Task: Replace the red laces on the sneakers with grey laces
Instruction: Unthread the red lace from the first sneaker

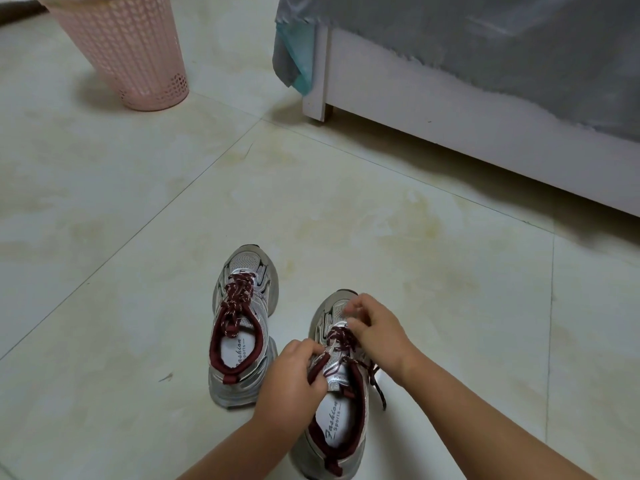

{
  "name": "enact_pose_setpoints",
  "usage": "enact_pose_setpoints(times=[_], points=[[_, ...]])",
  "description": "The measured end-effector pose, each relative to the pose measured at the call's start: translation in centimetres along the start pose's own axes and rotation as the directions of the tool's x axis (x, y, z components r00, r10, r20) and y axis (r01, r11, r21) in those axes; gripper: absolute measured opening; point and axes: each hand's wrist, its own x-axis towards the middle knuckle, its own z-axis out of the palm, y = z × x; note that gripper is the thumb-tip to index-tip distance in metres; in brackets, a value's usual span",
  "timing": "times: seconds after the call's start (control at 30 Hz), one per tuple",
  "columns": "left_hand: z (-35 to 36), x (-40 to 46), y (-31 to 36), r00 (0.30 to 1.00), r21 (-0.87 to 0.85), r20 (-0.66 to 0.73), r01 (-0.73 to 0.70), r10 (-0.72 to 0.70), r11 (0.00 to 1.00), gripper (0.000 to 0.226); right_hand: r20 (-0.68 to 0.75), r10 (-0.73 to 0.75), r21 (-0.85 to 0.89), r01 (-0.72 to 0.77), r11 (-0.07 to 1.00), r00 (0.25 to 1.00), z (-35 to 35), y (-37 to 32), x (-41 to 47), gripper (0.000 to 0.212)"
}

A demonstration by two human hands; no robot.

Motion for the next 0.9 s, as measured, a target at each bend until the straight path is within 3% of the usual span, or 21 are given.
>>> enact_pose_setpoints(times=[0.1,0.2,0.3,0.4,0.47,0.57,0.67,0.73,0.8,0.9], points=[[0.1,0.0,0.0,1.0,0.011,-0.001,0.004,-0.004,1.0,0.024,0.107,-0.169,-0.298,0.194,0.935,0.98,0.5,-0.4,0.0,0.017],[0.1,0.0,0.1,1.0,0.016,-0.001,0.007,-0.007,1.0,0.025,0.121,-0.184,-0.391,0.217,0.895,0.975,1.3,-0.2,-0.1,0.01],[0.1,0.0,0.1,1.0,0.006,-0.009,0.006,-0.006,1.0,0.025,-0.11,-0.092,-0.239,0.064,0.969,0.99,0.7,-0.1,0.4,0.012],[0.3,0.1,0.2,1.0,0.002,-0.008,0.007,-0.007,1.0,0.025,-0.281,0.16,0.126,-0.129,0.984,0.946,-0.4,0.5,0.8,0.025],[0.4,0.3,0.3,1.0,0.005,-0.006,0.017,-0.017,1.0,0.026,-0.259,0.119,0.029,-0.115,0.993,0.958,-0.4,0.5,0.6,0.021],[0.5,0.4,0.2,0.999,0.011,-0.009,0.04,-0.04,0.999,0.026,-0.109,-0.105,-0.206,0.081,0.975,0.989,0.3,-0.1,0.2,0.017],[0.5,0.4,0.2,0.999,0.009,-0.007,0.042,-0.042,0.999,0.025,0.047,-0.211,-0.343,0.214,0.915,0.976,1.0,-0.3,-0.1,0.013],[0.5,0.4,0.3,0.999,0.01,-0.007,0.047,-0.047,0.999,0.024,0.091,-0.205,-0.403,0.224,0.887,0.974,1.2,-0.3,-0.3,0.008],[0.6,0.4,0.3,0.999,0.012,-0.011,0.049,-0.049,0.999,0.024,0.095,-0.169,-0.437,0.193,0.878,0.981,1.3,-0.4,-0.2,0.019],[0.6,0.4,0.2,0.999,0.004,-0.013,0.05,-0.05,0.999,0.024,-0.014,-0.082,-0.389,0.07,0.919,0.997,0.8,-0.7,0.4,0.035]])
